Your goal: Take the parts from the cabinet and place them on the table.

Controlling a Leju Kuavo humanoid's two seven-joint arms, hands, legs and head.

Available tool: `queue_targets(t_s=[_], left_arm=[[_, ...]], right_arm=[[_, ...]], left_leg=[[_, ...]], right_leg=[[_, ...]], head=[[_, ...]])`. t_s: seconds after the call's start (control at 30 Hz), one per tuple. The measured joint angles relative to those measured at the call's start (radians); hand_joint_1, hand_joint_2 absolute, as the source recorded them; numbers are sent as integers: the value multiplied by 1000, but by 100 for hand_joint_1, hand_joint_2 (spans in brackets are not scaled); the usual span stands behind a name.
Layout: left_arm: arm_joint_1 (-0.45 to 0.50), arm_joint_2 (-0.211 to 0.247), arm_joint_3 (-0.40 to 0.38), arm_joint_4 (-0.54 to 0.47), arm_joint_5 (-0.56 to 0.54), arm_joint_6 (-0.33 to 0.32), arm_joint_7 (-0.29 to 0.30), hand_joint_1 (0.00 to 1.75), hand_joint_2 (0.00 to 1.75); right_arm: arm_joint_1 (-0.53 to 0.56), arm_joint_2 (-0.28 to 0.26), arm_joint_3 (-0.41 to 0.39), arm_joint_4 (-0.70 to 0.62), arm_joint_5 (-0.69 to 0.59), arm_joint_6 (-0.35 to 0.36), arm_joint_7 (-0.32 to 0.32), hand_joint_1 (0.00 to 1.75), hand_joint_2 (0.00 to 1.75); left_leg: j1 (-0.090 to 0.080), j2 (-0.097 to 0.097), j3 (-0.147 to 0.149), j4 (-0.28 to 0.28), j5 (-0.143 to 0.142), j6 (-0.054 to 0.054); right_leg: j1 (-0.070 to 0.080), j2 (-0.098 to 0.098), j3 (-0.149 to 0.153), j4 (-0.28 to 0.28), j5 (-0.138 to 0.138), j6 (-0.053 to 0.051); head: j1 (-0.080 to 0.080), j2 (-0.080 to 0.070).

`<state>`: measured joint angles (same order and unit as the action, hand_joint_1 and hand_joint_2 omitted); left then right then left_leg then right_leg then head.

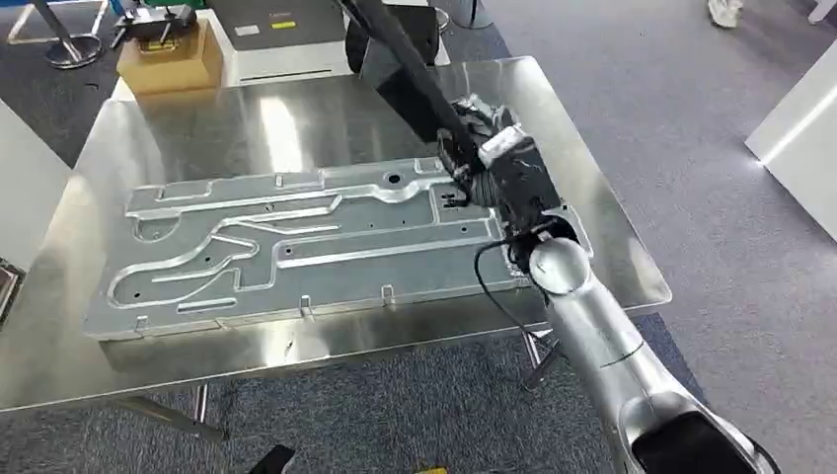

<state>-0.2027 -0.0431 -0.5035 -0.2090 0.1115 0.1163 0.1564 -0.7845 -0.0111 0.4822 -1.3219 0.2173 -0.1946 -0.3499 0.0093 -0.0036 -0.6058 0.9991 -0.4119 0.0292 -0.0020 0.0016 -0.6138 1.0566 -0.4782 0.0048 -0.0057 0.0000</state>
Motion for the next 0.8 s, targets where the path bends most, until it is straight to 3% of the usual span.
queue_targets(t_s=[0.03, 0.1, 0.13, 0.17, 0.2, 0.27, 0.3, 0.33, 0.43, 0.5, 0.53, 0.6, 0.63, 0.67, 0.7, 0.73, 0.77, 0.8], left_arm=[[-1, 0, 0, 0, -4, 0, 1, 0, 175], [-2, -1, -5, -1, -15, -7, 6, 0, 175], [-2, -1, -7, -1, -21, -11, 8, 0, 175], [-2, -1, -10, -2, -24, -16, 10, 0, 175], [-3, -3, -13, -2, -29, -18, 15, 0, 175], [-5, -6, -21, -5, -38, -21, 23, 0, 175], [-7, -8, -23, -6, -42, -25, 26, 0, 175], [-12, -8, -23, -6, -44, -29, 27, 0, 175], [-16, -10, -25, -8, -53, -36, 31, 0, 175], [-20, -10, -25, -8, -53, -36, 32, 0, 175], [-23, -10, -25, -8, -53, -36, 32, 0, 175], [-26, -11, -25, -8, -53, -36, 32, 0, 175], [-25, -11, -25, -8, -53, -36, 32, 0, 175], [-25, -12, -25, -8, -53, -36, 32, 0, 175], [-24, -12, -25, -8, -53, -36, 32, 0, 175], [-23, -12, -25, -8, -53, -36, 32, 0, 175], [-24, -12, -25, -8, -53, -35, 32, 0, 175], [-25, -11, -24, -8, -53, -33, 32, 0, 175]], right_arm=[[-24, 2, 4, 12, 74, -43, 20, 175, 175], [-65, 11, 31, 52, 242, -131, 76, 175, 175], [-76, 15, 50, 77, 332, -167, 112, 175, 175], [-84, 21, 70, 97, 404, -192, 137, 175, 175], [-91, 27, 91, 120, 474, -211, 162, 175, 175], [-116, 47, 132, 163, 611, -248, 215, 175, 175], [-127, 55, 148, 184, 674, -268, 241, 175, 175], [-138, 64, 170, 219, 760, -298, 275, 175, 175], [-149, 104, 250, 318, 941, -347, 346, 175, 175], [-151, 126, 280, 369, 987, -359, 356, 175, 175], [-154, 139, 290, 392, 995, -367, 360, 175, 175], [-163, 156, 310, 436, 1003, -378, 363, 175, 175], [-165, 160, 316, 454, 1005, -380, 363, 175, 175], [-166, 164, 321, 472, 1012, -379, 364, 175, 175], [-167, 169, 328, 493, 1022, -380, 367, 175, 175], [-168, 174, 333, 511, 1031, -381, 373, 175, 175], [-170, 182, 334, 532, 1043, -384, 381, 175, 175], [-176, 190, 337, 551, 1051, -387, 387, 175, 175]], left_leg=[[0, 0, 0, 0, -1, 6], [-1, 1, 1, 1, -4, 9], [0, 1, 1, 3, -5, 9], [1, 0, 2, 4, -8, 8], [1, -1, 4, 7, -12, 5], [3, -3, 5, 22, -24, -2], [3, -3, 2, 27, -30, -8], [-5, -4, -7, 37, -34, -14], [1, -3, -1, 27, -31, -30], [3, -2, -6, 44, -49, -41], [3, -1, -27, 86, -74, -45], [4, -1, -110, 249, -145, -52], [4, -1, -147, 315, -163, -53], [4, -1, -163, 337, -155, -52], [4, -1, -156, 312, -127, -50], [4, -1, -128, 248, -83, -47], [4, -1, -79, 145, -28, -40], [2, -1, -36, 55, 7, -32]], right_leg=[[-2, 1, -28, 59, -33, 2], [-5, 0, -113, 219, -96, 8], [-5, 0, -144, 269, -105, 10], [-8, 0, -156, 278, -90, 11], [-11, -1, -144, 236, -49, 12], [-16, -2, -70, 66, 52, 11], [-16, -1, -48, 14, 53, 9], [-12, -1, -40, -1, 48, 5], [-4, 6, -42, 1, 45, -14], [-13, 5, -32, -12, 49, -27], [-13, 4, -30, -13, 49, -33], [-10, 3, -29, -12, 46, -38], [-8, 2, -29, -12, 45, -40], [-6, 2, -27, -12, 44, -41], [-5, 2, -24, -11, 42, -41], [-5, 4, -21, -11, 41, -41], [-3, 5, -16, -11, 39, -39], [-3, 6, -13, -12, 36, -37]], head=[[0, 0], [0, 0], [0, 0], [0, 0], [0, 0], [0, 0], [0, 0], [1, 0], [-1, 0], [-2, 0], [-2, 0], [-2, 0], [-2, 0], [-2, 0], [-2, 0], [-2, 0], [-2, 0], [-2, 0]])
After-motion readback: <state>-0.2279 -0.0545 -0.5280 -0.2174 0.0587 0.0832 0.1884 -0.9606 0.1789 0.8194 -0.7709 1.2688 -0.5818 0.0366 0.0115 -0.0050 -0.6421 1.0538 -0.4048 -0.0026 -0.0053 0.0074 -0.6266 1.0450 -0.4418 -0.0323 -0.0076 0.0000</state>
